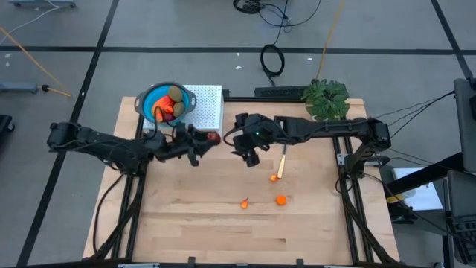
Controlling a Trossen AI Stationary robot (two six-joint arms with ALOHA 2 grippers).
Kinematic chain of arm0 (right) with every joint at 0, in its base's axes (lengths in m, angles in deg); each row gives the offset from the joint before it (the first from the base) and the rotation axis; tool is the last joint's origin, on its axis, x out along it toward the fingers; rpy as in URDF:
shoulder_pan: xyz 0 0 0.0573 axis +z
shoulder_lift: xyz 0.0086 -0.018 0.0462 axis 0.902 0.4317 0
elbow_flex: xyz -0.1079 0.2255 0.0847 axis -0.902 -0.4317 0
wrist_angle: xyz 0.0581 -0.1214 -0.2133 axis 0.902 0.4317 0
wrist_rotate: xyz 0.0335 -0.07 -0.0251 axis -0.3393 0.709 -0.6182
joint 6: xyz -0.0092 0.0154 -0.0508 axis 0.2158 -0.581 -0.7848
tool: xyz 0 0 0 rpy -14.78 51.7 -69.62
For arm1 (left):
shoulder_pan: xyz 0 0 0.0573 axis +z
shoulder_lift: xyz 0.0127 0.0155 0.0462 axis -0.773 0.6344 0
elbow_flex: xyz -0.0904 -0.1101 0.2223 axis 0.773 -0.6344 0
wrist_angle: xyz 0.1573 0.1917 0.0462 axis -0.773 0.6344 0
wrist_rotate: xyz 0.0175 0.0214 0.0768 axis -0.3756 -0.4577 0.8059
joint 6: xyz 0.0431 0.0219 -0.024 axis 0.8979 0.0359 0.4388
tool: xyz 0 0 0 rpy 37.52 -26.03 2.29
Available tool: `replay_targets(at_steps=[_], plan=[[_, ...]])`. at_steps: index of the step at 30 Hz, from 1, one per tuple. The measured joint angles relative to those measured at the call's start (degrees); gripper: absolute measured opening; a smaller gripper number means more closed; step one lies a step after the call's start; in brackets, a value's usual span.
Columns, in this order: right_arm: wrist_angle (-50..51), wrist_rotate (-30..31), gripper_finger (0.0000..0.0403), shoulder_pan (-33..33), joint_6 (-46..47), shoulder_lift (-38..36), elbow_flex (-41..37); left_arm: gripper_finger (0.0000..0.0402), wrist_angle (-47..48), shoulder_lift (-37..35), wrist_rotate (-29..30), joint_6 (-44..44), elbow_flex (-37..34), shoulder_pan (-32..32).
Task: Pick & Place Fruit
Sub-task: Put the red pomegranate into the blue strainer bowl on the shelf
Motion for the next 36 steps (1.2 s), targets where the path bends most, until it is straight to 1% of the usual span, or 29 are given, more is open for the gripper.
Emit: replay_targets(at_steps=[2, 5, 9, 15, 18, 21, 23, 25, 27, 30, 32, 34, 36], plan=[[4.55, 0.39, 0.0323, -0.55, 0.60, 0.04, 0.00, 0.0183, 2.90, -2.68, 1.99, 3.04, 0.00, 1.71], [8.93, 0.28, 0.0311, -1.47, 2.82, 0.20, -0.09, 0.0184, 8.01, -7.25, 5.74, 6.77, 0.00, 4.54], [10.17, -0.02, 0.0271, -2.11, 4.94, 0.15, -0.07, 0.0184, 15.60, -12.98, 8.36, 9.90, 0.00, 8.78], [10.30, -0.21, 0.0176, -2.36, 5.27, -1.78, 0.07, 0.0184, 25.63, -19.79, 9.54, 10.38, 0.00, 16.04], [12.70, -0.27, 0.0122, -2.36, 5.29, -3.23, -0.15, 0.0184, 27.83, -21.74, 9.92, 11.49, 0.00, 19.65], [12.76, -0.42, 0.0070, -2.64, 5.87, -4.92, 0.03, 0.0184, 28.68, -23.01, 9.98, 12.84, 0.00, 23.21], [14.66, -2.80, 0.0038, -3.22, 6.97, -6.11, -0.13, 0.0184, 28.72, -23.12, 10.16, 12.90, 0.00, 25.13], [13.67, -6.65, 0.0012, -4.19, 7.76, -6.88, 0.11, 0.0184, 29.11, -23.05, 9.98, 12.99, 0.00, 26.96], [16.09, -10.65, 0.0005, -5.40, 9.18, -8.23, -0.20, 0.0184, 29.33, -23.07, 9.62, 12.99, 0.03, 28.37], [14.39, -14.89, 0.0014, -7.30, 10.58, -9.55, -0.07, 0.0184, 35.01, -22.90, 9.59, 12.32, 2.06, 30.23], [15.25, -15.36, 0.0013, -8.24, 11.24, -10.95, -1.08, 0.0184, 40.33, -22.59, 9.41, 12.26, 4.96, 31.02], [12.14, -15.41, 0.0007, -9.07, 11.06, -12.33, -2.26, 0.0184, 46.52, -22.05, 9.52, 12.27, 8.63, 31.81], [11.75, -15.32, 0.0002, -9.87, 11.21, -14.25, -4.67, 0.0184, 53.43, -20.75, 9.69, 12.24, 12.19, 32.43]])
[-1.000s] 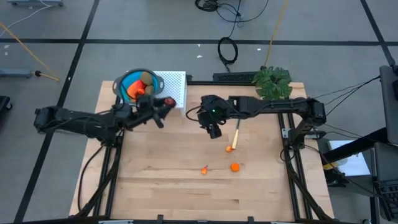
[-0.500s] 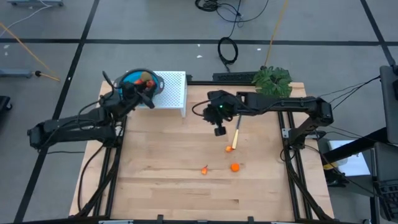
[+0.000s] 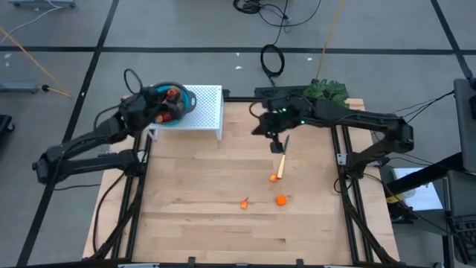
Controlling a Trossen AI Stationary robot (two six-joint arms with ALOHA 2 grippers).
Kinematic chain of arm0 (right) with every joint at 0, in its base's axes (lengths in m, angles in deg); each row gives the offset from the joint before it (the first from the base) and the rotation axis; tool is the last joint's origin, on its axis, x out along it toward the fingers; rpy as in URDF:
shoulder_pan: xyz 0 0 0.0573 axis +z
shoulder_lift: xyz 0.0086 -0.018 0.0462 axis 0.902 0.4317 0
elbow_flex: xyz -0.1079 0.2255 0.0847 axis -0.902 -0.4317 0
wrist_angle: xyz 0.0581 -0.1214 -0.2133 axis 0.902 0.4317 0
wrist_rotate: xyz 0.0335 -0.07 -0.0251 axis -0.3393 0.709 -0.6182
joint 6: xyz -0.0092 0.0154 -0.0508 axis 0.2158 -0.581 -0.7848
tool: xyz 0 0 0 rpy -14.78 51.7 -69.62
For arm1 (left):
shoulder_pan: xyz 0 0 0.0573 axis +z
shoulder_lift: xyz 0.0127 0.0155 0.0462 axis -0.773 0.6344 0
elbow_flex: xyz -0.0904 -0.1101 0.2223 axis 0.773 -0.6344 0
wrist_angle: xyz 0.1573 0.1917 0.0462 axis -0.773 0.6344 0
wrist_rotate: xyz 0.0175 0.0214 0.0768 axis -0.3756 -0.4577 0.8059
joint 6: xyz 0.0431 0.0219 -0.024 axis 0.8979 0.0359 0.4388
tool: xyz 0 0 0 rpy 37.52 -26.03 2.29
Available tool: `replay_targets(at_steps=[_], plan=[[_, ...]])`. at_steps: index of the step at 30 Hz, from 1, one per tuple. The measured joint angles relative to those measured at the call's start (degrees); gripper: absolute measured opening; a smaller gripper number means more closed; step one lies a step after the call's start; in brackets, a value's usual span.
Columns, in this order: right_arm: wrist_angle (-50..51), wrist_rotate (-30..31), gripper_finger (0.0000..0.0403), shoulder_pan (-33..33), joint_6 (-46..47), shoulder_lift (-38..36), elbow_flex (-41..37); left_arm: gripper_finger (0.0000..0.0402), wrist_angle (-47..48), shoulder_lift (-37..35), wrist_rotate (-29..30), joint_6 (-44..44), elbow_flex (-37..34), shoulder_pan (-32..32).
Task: Pick & Place Fruit
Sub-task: Put the red pomegranate into the blue strainer bowl on the shelf
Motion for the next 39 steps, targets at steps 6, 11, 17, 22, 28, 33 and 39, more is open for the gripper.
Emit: replay_targets(at_steps=[6, 11, 17, 22, 28, 33, 39], plan=[[-10.08, 0.08, 0.0001, -1.70, 2.30, -8.04, -9.12, 0.0184, 14.84, 3.95, 0.40, -0.01, 8.84, 2.85], [-16.78, 0.29, 0.0001, -1.86, 4.57, -15.58, -17.57, 0.0184, 26.99, 7.66, -0.06, -3.39, 15.65, 6.34], [-24.27, 0.36, 0.0001, -1.86, 5.18, -23.58, -26.32, 0.0184, 39.69, 12.48, -1.26, -7.15, 22.90, 10.87], [-28.64, 0.46, 0.0001, -1.86, 5.71, -28.88, -31.65, 0.0184, 44.07, 16.41, -4.09, -3.68, 25.42, 13.47], [-29.26, 1.11, 0.0001, -1.84, 6.09, -34.57, -35.01, 0.0184, 45.06, 20.15, -5.14, 1.65, 25.45, 14.72], [-29.01, 2.05, 0.0001, -1.84, 6.29, -39.28, -37.21, 0.0184, 45.61, 20.75, -5.12, 4.51, 25.45, 15.77], [-29.11, 3.69, 0.0001, -1.83, 6.08, -42.60, -38.20, 0.0184, 47.66, 20.96, -5.11, 9.16, 25.47, 16.92]])
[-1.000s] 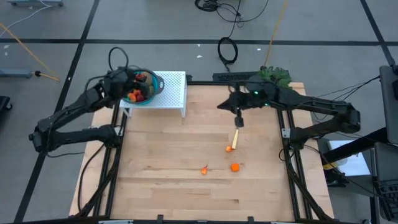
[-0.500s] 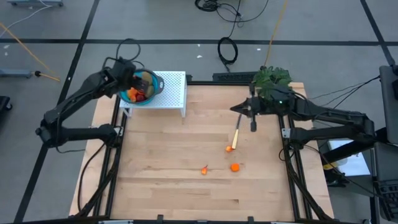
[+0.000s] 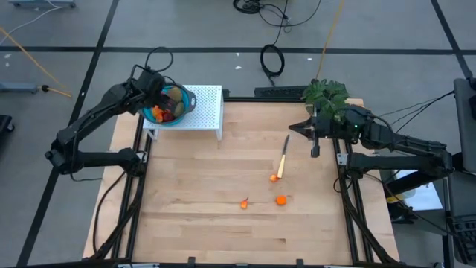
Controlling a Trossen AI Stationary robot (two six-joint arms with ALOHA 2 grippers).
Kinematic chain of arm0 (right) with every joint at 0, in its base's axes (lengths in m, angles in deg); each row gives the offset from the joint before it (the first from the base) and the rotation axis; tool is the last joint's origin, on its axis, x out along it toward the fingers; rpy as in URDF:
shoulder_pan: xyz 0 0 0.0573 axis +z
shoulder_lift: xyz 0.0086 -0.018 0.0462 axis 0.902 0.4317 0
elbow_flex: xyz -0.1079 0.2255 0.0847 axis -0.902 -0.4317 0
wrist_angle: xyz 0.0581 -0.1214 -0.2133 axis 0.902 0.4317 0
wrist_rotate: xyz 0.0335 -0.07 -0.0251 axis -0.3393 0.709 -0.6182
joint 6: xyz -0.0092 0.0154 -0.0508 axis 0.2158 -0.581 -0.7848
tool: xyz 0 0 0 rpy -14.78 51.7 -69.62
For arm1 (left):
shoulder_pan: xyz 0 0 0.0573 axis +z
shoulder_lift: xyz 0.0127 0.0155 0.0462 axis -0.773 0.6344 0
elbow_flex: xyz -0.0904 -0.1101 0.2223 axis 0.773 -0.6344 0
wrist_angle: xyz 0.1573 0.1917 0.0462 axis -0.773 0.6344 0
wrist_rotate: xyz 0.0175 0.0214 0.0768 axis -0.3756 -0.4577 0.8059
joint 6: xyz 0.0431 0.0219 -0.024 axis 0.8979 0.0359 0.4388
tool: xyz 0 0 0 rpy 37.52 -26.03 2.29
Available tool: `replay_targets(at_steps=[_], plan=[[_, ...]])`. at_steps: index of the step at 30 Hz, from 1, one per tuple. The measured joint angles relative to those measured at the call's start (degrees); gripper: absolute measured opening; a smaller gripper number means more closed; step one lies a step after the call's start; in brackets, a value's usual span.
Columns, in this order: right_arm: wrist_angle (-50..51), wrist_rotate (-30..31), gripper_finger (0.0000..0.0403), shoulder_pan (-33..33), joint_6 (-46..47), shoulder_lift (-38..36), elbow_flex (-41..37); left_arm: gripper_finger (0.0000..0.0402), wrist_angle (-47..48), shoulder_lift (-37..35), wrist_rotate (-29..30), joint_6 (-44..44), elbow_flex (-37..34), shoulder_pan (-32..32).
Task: Pick & Place Fruit
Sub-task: Put the red pomegranate into the blue strainer bowl on the shelf
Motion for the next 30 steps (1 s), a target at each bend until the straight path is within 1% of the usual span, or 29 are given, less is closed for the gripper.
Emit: replay_targets(at_steps=[4, 7, 9, 16, 19, 25, 30], plan=[[-0.08, 0.10, 0.0001, 0.00, -0.13, -0.42, 0.00, 0.0184, 0.94, 1.05, 0.01, 2.69, 0.00, 0.03], [0.06, 2.53, 0.0001, 0.01, -0.59, -0.33, 0.00, 0.0184, 0.53, 2.01, 0.03, 5.41, 0.04, 0.03], [0.03, 3.04, 0.0001, -0.01, -1.34, -0.24, 0.00, 0.0184, 0.55, 2.89, 0.13, 6.64, 0.04, 0.03], [0.03, 2.86, 0.0001, 0.01, -1.60, -0.22, 0.00, 0.0190, 0.26, 4.18, 0.88, 6.50, 0.07, 0.03], [0.03, 2.86, 0.0001, 0.01, -1.55, -0.22, 0.00, 0.0209, 0.35, 4.11, 1.93, 6.14, 0.07, 0.03], [0.05, 2.80, 0.0001, 0.01, -1.53, -0.22, 0.00, 0.0263, 0.64, 2.50, 2.74, 7.55, 0.15, 0.01], [0.03, 2.60, 0.0001, 0.01, -1.51, -0.22, 0.00, 0.0295, 0.93, 0.67, 2.15, 7.16, 3.37, -0.04]])
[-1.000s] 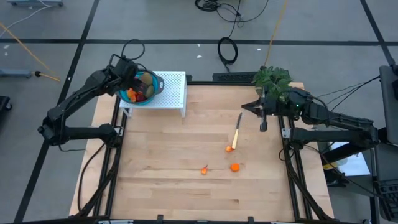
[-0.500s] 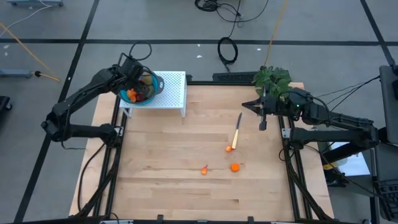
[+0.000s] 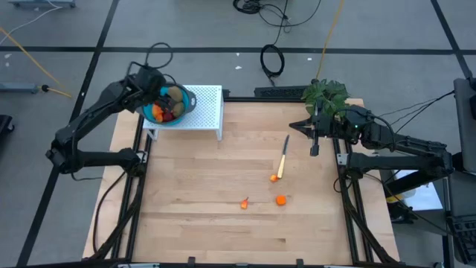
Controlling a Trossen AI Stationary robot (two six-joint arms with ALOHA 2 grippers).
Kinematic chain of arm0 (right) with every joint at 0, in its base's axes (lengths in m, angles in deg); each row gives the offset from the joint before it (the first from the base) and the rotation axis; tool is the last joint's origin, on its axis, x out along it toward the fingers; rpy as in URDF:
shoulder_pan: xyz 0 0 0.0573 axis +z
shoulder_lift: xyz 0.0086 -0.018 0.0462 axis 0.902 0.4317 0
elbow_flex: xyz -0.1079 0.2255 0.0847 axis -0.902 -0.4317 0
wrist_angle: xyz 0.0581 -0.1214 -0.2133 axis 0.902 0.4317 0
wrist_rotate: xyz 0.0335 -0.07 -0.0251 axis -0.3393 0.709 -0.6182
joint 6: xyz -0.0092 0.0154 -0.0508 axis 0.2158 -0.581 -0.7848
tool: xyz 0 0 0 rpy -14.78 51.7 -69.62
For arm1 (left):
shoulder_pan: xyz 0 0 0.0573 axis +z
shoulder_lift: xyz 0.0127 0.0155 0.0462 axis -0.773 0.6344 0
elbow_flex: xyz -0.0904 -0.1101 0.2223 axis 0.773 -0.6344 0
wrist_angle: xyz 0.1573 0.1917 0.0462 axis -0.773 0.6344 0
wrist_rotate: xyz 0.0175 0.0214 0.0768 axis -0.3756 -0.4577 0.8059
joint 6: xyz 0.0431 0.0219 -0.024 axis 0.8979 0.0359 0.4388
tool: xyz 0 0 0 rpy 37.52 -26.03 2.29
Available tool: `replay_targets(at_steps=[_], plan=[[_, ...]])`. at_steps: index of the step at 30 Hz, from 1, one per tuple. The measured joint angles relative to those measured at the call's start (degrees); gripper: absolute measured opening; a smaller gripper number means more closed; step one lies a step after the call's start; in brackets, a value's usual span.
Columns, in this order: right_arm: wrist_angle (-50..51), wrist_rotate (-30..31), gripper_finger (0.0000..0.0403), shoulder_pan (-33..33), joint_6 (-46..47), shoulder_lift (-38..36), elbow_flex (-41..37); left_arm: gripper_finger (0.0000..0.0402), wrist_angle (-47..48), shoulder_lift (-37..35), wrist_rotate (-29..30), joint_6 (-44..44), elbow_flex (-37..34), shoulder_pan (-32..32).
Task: Pick & Place Fruit
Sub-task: Put the red pomegranate into the blue strainer bowl on the shelf, then put the orange peach into the blue strainer bowl on the shelf
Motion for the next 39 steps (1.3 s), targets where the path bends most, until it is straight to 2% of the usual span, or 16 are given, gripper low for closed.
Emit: replay_targets(at_steps=[4, 9, 17, 24, 34, 36, 39], plan=[[0.00, -0.01, 0.0002, 0.00, 0.07, 0.00, 0.00, 0.0306, 0.52, -1.83, -1.38, -5.45, 2.93, -0.90], [0.00, -0.02, 0.0001, 0.00, 2.23, 0.02, 0.00, 0.0300, -0.05, -5.38, -9.09, -16.50, 3.95, -5.11], [0.02, -0.06, 0.0003, 0.00, 7.52, 0.04, 0.02, 0.0224, -0.91, -9.90, -10.52, -27.47, 3.95, -19.05], [2.30, -0.24, 0.0001, 1.70, 7.48, 0.04, 0.07, 0.0135, -3.11, -9.98, -5.71, -33.87, 3.95, -33.04], [5.42, -4.61, 0.0000, 9.04, 3.73, 2.15, 0.07, 0.0017, -12.37, -6.97, 1.41, -33.48, 3.95, -49.63], [5.78, -4.66, 0.0000, 10.80, 2.75, 3.08, 0.07, 0.0005, -12.61, -5.84, 2.81, -32.55, 3.95, -52.16], [6.16, -4.65, 0.0000, 12.83, 2.35, 4.72, 0.07, 0.0011, -13.29, -4.79, 3.83, -30.85, 3.47, -55.68]])
